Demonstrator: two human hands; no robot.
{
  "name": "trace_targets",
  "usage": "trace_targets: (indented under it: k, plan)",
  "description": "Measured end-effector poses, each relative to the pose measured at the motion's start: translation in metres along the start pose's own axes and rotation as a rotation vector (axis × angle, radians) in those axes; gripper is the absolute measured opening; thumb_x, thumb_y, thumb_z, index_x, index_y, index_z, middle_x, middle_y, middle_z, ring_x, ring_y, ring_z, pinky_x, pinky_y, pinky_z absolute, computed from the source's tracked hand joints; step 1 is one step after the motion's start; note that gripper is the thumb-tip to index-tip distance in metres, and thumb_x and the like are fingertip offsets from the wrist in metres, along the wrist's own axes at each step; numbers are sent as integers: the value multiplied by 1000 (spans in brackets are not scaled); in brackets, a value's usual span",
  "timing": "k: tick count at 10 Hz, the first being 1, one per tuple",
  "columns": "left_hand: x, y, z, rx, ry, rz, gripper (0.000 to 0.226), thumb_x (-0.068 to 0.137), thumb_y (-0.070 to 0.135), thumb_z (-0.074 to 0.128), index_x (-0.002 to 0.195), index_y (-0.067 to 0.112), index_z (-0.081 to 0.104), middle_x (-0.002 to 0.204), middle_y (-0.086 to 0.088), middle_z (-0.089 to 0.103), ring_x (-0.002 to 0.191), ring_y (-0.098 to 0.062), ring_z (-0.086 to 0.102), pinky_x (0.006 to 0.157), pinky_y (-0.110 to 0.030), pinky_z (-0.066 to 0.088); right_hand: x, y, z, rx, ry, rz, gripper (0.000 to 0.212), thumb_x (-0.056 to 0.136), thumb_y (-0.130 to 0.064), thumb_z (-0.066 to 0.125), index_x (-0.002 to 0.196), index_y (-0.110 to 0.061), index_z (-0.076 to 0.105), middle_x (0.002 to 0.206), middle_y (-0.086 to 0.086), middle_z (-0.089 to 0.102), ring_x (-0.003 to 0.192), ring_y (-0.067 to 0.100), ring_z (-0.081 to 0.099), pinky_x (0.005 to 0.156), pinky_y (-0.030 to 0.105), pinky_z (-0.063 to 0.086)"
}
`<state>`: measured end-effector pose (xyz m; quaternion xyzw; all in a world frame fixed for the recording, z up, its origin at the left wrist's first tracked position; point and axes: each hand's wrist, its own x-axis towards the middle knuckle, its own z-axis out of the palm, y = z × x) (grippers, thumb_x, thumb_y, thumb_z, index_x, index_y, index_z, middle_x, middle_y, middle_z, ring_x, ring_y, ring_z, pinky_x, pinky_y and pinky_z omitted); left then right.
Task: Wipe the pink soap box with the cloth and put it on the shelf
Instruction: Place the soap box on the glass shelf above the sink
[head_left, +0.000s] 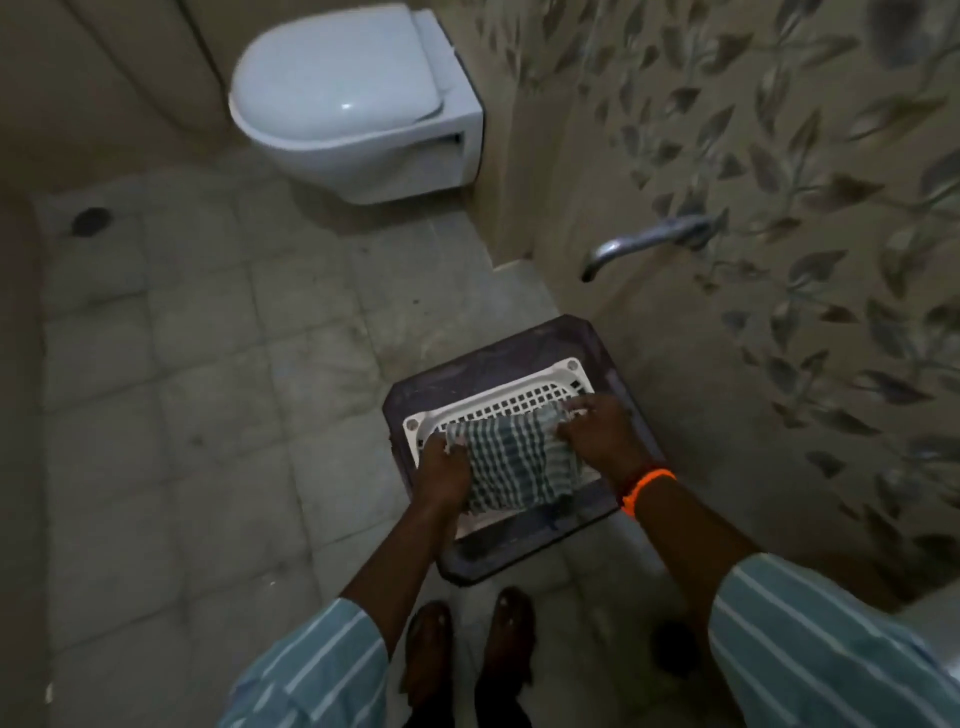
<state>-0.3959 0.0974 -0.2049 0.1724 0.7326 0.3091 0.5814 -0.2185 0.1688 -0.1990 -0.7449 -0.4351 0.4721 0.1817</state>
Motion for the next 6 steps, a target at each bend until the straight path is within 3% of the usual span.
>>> trace_targets:
  k: [1, 2, 3, 4, 5, 6]
  plan:
    - [34, -14, 6, 32, 31, -32, 29, 112, 12, 36, 126, 8, 62, 131, -19, 67, 120, -41, 65, 102, -63, 54, 28, 5, 16, -110, 13, -89, 26, 74, 9, 73, 99, 3, 68, 82, 17, 66, 75, 20, 60, 64, 27, 47]
    - [49, -24, 5, 139, 40, 1, 28, 108, 9, 45, 127, 2, 64, 126, -23, 69, 115, -42, 68, 97, -61, 57, 41, 16, 25, -212, 37, -134, 24, 76, 6, 70, 99, -1, 67, 82, 11, 64, 73, 19, 58, 62, 17, 39]
    - [54, -24, 1, 292, 126, 107, 20, 102, 5, 52, 118, -3, 62, 117, -23, 69, 107, -38, 69, 91, -51, 59, 46, 21, 29, -275, 97, -121, 15, 75, 7, 64, 87, -2, 66, 81, 11, 66, 73, 24, 60, 56, 19, 35]
    - [46, -15, -3, 428, 163, 198, 17, 102, 6, 56, 113, -6, 61, 109, -25, 71, 103, -38, 69, 83, -37, 55, 38, 16, 30, -425, 167, -192, 9, 78, 0, 63, 86, -1, 65, 84, 16, 67, 84, 33, 64, 61, 28, 40]
    - [25, 3, -11, 498, 111, 164, 16, 103, 12, 56, 108, -2, 61, 107, -19, 72, 102, -35, 69, 77, -30, 49, 17, 6, 23, -630, 209, -240, 28, 88, -12, 56, 114, -3, 62, 117, 22, 62, 113, 35, 56, 90, 38, 41]
    - [-7, 28, -22, 569, 67, 240, 10, 104, 9, 54, 95, 6, 56, 80, 2, 58, 92, -28, 66, 63, -21, 34, -25, -20, 26, -582, 162, -261, 40, 97, -22, 47, 133, -5, 53, 137, 20, 52, 131, 30, 45, 107, 37, 35]
